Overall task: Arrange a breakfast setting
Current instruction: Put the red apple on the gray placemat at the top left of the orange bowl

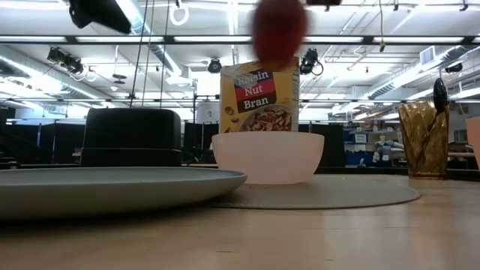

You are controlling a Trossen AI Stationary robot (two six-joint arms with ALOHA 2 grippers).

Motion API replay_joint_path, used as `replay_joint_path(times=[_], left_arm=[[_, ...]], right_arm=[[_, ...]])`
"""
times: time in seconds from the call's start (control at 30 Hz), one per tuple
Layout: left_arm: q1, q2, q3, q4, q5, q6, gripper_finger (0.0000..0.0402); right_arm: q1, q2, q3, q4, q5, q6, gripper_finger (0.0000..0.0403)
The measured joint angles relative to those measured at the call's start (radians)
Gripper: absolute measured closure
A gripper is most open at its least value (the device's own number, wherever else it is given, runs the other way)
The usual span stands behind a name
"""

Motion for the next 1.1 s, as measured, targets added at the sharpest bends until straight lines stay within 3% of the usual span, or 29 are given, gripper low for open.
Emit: replay_joint_path(times=[0.37,0.67,0.93,1.1], left_arm=[[0.236,-0.091,0.0,-0.078,0.0,0.417,0.0322],[0.34,-0.097,0.0,-0.076,0.001,0.516,0.0322],[0.432,-0.098,0.0,-0.039,0.001,0.594,0.0322],[0.481,-0.109,0.001,-0.038,0.001,0.565,0.0322]], right_arm=[[-0.195,0.001,0.0,0.31,0.097,0.106,0.0383],[-0.254,0.029,0.015,0.419,0.154,0.098,0.0383],[-0.295,0.235,0.264,0.284,0.141,0.001,0.0383],[-0.336,0.327,0.365,0.175,0.122,-0.099,0.0383]])
